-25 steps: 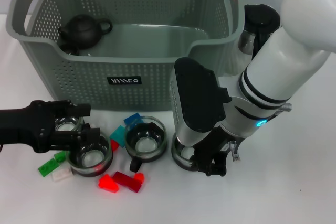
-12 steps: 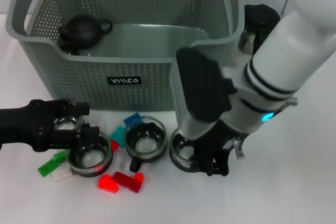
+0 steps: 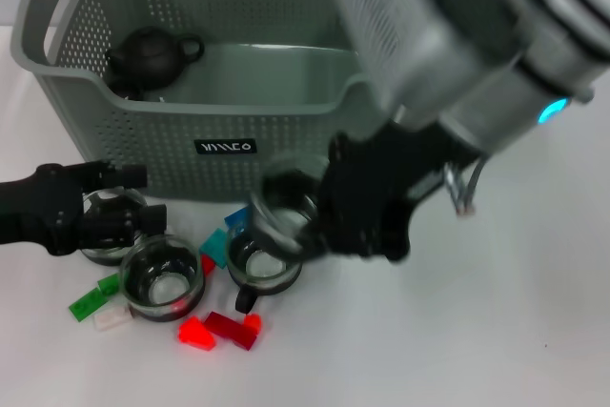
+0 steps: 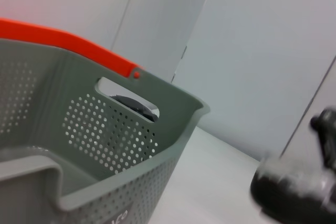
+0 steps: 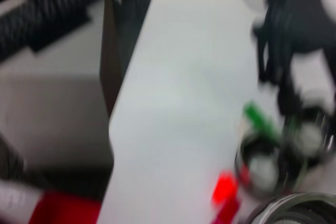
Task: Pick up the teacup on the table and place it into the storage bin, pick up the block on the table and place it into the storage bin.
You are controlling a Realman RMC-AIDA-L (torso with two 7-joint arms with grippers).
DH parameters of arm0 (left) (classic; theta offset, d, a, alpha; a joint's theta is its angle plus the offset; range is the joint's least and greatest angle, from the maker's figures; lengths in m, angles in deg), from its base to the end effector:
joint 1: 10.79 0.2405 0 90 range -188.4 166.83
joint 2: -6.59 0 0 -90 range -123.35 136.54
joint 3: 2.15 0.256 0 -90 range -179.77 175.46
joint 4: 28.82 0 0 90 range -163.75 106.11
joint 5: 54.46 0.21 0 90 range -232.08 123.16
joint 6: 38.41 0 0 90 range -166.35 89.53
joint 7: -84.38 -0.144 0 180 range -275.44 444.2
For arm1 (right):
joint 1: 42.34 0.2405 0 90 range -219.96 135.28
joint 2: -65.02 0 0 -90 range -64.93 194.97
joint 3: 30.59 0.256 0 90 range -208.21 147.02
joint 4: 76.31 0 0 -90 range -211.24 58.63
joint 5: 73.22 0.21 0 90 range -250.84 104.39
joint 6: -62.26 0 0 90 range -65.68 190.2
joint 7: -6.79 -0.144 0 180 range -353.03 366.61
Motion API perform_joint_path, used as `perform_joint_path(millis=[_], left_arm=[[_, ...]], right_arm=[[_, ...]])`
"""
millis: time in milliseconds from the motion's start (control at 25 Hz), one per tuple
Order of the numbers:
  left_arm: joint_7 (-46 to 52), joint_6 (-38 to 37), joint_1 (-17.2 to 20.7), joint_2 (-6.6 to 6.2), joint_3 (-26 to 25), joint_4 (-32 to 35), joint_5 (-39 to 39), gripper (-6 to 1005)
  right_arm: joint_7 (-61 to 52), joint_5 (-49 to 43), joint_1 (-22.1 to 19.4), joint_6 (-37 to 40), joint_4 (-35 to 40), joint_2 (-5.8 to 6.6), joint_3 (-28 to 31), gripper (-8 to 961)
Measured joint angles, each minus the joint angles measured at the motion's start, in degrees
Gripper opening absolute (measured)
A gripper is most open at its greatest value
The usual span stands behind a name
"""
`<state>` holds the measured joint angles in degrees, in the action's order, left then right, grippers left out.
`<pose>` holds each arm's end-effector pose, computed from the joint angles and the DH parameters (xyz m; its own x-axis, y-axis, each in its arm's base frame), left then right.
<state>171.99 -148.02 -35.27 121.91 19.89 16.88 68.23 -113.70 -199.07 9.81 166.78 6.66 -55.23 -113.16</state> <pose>-0.2994 0.2792 0.0757 0.6861 0.4580 0.5653 0.5825 -0.8113 -0.0498 0.0229 0.3161 -0.0186 0.9637 0.2008 0.1759 0.1794 -0.9751 0.1307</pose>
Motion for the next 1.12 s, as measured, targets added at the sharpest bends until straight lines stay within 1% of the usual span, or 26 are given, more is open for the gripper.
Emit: perform_joint_path(millis=[120,240,400,560,720,800,1120], left_arm=[[-0.32,0.05,-0.01,0.01,-0.56,-0.05,-0.04,834],[-0.84,0.15,0.04,0.10,-1.58,-0.45,-0.07,834],[-1.42,0.27,0.05,0.12,-2.93,-1.47,-0.28,833],[-1.47,0.27,0.02,0.20,-3.13,-1.95,-0.80,833],[-1.57,0.32,0.20,0.34,-3.49,-2.34,-1.45,833],[-1.89,0.38,0.28,0.43,-4.03,-2.73,-1.70,833],[-1.81,0.39,0.33,0.96,-5.80,-3.63,-1.78,832]], right_arm=[[0.37,3.49,0.75,0.15,1.71,0.10,6.22,52],[0.38,4.05,0.94,-3.27,2.70,0.11,9.25,52],[-0.04,2.97,1.04,-12.92,2.12,0.11,9.43,52],[-0.99,0.82,1.79,-22.75,-0.61,0.09,8.40,53],[-2.96,-1.67,4.13,-30.08,-6.81,0.04,8.30,53],[-3.98,-2.56,5.98,-33.39,-11.68,0.08,8.77,53],[-5.80,-8.05,16.27,-44.42,-31.80,0.71,12.99,52]])
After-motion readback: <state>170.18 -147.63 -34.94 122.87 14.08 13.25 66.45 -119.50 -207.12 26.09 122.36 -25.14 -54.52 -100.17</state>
